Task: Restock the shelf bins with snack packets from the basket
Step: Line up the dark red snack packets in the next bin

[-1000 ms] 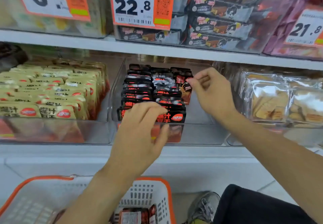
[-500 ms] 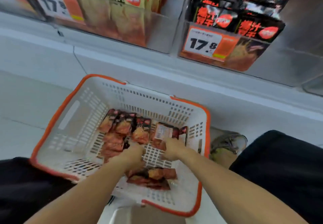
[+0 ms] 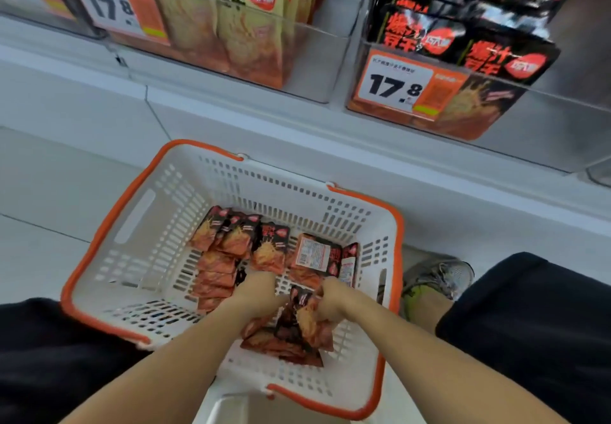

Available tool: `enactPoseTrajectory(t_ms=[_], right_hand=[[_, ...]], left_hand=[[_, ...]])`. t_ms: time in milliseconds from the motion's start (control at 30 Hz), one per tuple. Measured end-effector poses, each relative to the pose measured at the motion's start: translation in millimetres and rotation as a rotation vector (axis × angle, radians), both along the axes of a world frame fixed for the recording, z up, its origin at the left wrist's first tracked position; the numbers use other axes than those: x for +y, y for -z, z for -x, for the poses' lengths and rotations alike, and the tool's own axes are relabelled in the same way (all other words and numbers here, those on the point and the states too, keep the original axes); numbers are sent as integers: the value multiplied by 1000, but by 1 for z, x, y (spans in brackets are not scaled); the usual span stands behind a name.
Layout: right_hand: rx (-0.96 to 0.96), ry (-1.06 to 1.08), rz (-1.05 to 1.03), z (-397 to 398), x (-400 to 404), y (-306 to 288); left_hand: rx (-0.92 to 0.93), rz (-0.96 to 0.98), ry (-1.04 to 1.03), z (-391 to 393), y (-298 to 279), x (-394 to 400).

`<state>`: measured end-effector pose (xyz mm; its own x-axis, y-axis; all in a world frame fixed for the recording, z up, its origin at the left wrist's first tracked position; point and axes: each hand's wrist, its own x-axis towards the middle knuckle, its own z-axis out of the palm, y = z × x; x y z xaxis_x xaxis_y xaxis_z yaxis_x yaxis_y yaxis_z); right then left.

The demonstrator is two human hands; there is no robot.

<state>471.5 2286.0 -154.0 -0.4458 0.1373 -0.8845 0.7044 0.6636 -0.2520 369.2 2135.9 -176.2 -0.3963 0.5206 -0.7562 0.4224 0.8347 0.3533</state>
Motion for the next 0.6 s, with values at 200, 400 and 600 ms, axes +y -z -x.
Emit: enactPoseTrajectory(t_ms=[200,400,600], right_hand=[[337,382,155,-7,69,-114],[829,234,-3,-35,133,-241],[1431,428,-419,-59,163,-328]], left_hand=[[-448,-342,-447,22,-91,51],[-99,-882,-192,20,-223,114],[462,-1346,-160,12,-311,150]])
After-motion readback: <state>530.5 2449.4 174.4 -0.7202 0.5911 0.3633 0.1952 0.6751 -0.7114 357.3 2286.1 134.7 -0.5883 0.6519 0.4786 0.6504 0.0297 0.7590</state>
